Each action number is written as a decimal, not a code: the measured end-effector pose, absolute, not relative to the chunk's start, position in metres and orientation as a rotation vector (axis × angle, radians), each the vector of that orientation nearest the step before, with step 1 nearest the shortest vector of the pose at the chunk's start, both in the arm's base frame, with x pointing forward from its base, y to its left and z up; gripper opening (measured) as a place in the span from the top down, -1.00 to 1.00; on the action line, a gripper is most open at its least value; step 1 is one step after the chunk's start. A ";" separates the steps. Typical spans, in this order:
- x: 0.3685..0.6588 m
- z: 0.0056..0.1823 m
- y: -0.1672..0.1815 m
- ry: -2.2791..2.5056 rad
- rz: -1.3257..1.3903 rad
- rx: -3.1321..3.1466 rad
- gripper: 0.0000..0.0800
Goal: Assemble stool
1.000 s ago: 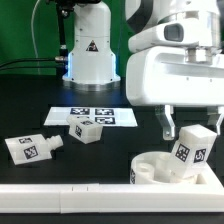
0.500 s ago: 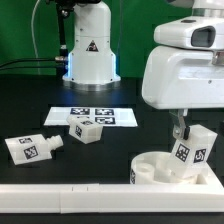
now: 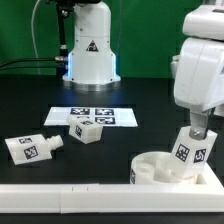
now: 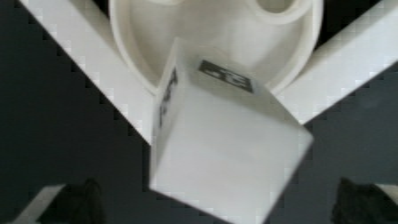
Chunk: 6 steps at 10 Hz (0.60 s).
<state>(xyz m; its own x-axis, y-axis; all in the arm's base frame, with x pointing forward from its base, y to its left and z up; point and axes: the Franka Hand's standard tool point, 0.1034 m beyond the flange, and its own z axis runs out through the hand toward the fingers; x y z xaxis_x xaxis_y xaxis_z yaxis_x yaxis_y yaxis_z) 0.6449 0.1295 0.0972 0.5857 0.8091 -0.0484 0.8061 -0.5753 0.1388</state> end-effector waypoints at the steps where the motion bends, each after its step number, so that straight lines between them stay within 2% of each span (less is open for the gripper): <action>1: 0.645 0.097 0.129 1.440 0.023 2.624 -0.62; 6: 0.639 0.088 0.136 2.033 -0.118 2.043 -0.62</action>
Offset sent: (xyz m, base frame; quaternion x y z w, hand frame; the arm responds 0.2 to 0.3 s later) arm -0.0057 0.0045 -0.0019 -0.0238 -0.0579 -0.3807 0.9226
